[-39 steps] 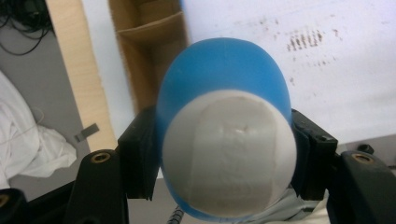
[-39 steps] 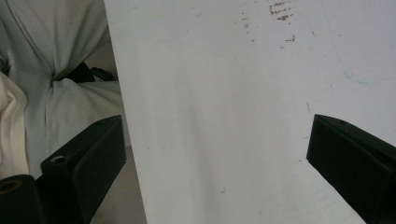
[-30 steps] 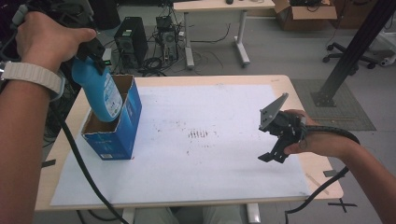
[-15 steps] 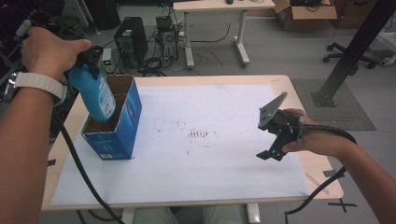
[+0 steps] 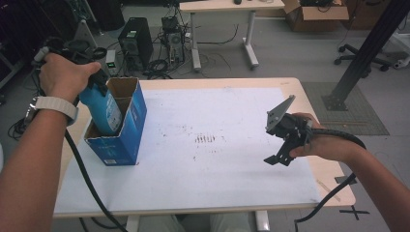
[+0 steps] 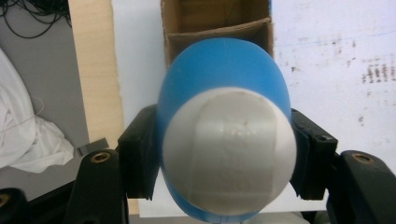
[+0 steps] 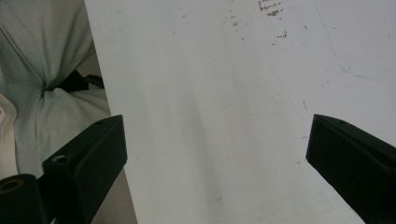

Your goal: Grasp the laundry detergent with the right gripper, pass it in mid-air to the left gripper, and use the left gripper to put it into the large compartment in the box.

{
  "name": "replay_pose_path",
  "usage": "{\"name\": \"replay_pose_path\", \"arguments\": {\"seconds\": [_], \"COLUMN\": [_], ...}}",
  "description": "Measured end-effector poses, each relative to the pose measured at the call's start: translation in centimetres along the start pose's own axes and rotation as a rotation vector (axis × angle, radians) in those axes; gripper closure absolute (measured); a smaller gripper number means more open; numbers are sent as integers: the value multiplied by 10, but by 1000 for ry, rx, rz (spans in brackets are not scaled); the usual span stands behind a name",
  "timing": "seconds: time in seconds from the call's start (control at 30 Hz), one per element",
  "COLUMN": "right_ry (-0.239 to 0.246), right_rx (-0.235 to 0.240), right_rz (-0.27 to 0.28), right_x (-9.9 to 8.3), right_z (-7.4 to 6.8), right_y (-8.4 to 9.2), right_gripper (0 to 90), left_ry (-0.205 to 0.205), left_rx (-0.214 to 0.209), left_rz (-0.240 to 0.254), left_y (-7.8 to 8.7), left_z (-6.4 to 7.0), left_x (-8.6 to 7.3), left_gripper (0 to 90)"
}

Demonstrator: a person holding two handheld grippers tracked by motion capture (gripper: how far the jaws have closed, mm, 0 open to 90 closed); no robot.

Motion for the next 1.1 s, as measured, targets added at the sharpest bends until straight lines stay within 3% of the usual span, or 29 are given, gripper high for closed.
{"name": "replay_pose_path", "arguments": {"seconds": [0.5,1.1], "right_ry": [-7,-25], "right_rx": [10,15], "right_rz": [0,1], "right_x": [0,-6], "right_z": [0,0], "right_y": [-6,-10], "right_gripper": [54,59], "left_ry": [-36,-41], "left_rx": [3,19], "left_rz": [-5,-25], "left_y": [-51,-95], "left_z": [19,24], "left_x": [-5,-13], "left_gripper": [379,379]}}
Point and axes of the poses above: each handheld gripper's, and its own axes: y roughly backward along the jaws, x roughly out of its top, z roughly to its right, the point moved 9 cm from there along -y, roughly forward along the jaws, and after that the axes turned 9 degrees about x, right-handed, at the moved point
